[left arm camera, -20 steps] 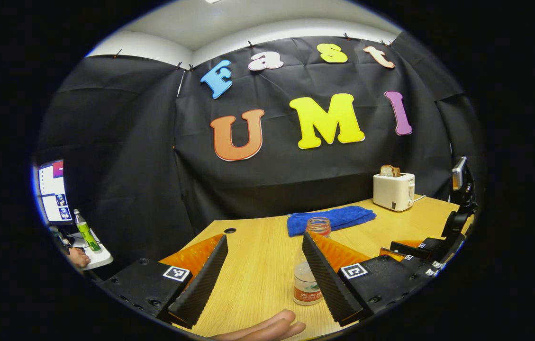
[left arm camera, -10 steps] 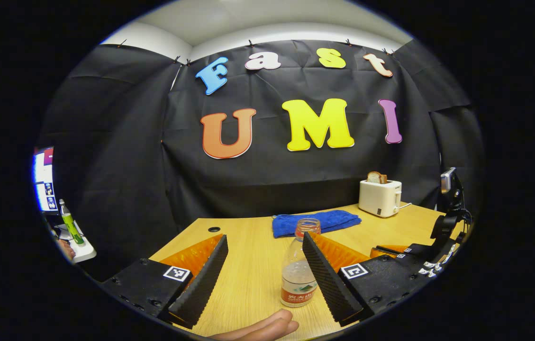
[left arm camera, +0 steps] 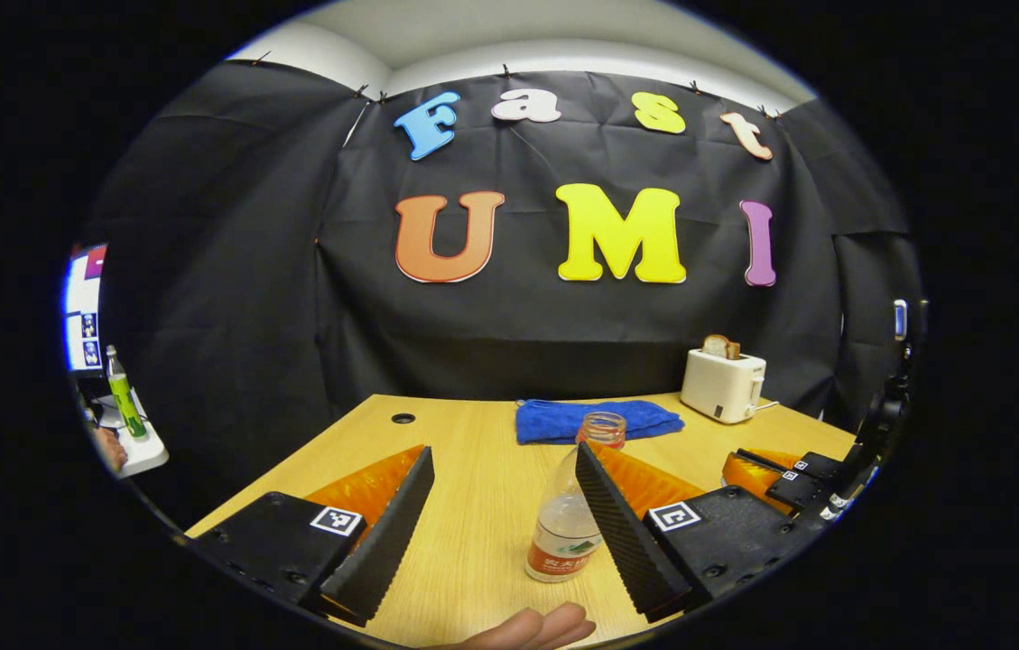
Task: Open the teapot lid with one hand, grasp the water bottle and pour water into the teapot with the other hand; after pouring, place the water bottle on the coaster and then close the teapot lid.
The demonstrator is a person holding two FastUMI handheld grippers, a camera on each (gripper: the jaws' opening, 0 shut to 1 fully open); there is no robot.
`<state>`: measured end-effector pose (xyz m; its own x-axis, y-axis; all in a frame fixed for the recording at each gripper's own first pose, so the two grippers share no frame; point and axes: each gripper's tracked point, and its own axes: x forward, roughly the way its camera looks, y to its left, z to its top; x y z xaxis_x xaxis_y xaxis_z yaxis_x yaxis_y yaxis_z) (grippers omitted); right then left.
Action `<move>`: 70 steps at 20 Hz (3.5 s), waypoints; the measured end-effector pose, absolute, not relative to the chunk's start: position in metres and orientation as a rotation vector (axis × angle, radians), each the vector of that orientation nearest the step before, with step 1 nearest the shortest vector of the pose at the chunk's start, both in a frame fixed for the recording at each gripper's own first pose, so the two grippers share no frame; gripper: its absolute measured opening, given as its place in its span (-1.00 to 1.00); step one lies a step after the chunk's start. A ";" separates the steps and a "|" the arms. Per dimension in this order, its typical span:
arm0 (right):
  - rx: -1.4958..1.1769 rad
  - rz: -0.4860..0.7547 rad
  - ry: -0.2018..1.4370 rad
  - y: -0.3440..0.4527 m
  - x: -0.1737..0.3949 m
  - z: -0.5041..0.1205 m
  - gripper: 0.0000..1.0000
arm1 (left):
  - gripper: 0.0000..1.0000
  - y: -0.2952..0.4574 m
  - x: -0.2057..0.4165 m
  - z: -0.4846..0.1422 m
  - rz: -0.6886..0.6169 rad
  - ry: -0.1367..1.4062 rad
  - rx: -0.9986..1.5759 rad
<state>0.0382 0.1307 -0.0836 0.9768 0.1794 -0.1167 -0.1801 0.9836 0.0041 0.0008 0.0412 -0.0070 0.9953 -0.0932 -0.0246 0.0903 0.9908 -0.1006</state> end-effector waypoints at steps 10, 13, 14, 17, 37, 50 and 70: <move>0.019 0.143 0.058 0.087 0.014 -0.051 -1.00 | 0.97 0.009 0.003 -0.031 -0.188 0.041 -0.060; 0.022 0.118 0.045 0.072 0.011 -0.050 -1.00 | 0.97 -0.003 0.006 -0.043 -0.214 0.021 -0.024; 0.033 0.114 0.046 0.069 0.012 -0.051 -1.00 | 0.97 -0.007 0.005 -0.044 -0.229 0.003 -0.014; 0.058 0.111 0.060 0.063 0.013 -0.056 -1.00 | 0.96 -0.021 0.010 -0.052 -0.268 -0.021 -0.007; 0.060 0.097 0.075 0.057 0.020 -0.062 -0.99 | 0.62 -0.016 0.042 -0.082 -0.137 -0.046 0.026; 0.028 0.121 0.091 0.053 0.017 -0.055 -0.99 | 0.58 0.034 0.028 -0.073 0.143 0.048 0.445; 0.045 0.056 0.093 -0.017 0.031 -0.040 -1.00 | 0.54 -0.038 0.016 -0.088 0.023 0.063 1.242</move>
<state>0.0310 -0.0170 -0.0396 0.9941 0.0584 -0.0916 -0.0542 0.9974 0.0479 0.0159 -0.0378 -0.0875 0.9980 0.0519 -0.0354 0.0168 0.3232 0.9462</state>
